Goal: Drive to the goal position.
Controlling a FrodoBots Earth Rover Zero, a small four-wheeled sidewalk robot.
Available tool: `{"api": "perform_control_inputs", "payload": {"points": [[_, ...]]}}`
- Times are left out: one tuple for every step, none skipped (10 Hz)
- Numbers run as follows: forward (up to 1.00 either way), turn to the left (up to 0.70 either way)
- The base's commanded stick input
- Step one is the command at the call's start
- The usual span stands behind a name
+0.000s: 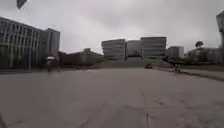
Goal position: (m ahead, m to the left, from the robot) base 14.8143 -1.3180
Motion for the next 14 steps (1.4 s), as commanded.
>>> {"api": "perform_control_inputs", "payload": {"points": [[0.7,0.0],[0.7,0.0],[0.7,0.0],[0.7,0.0],[0.7,0.0],[0.7,0.0],[0.7,0.0],[0.7,0.0],[0.7,0.0],[0.7,0.0],[0.7,0.0],[0.7,0.0],[0.7,0.0],[0.7,0.0]]}}
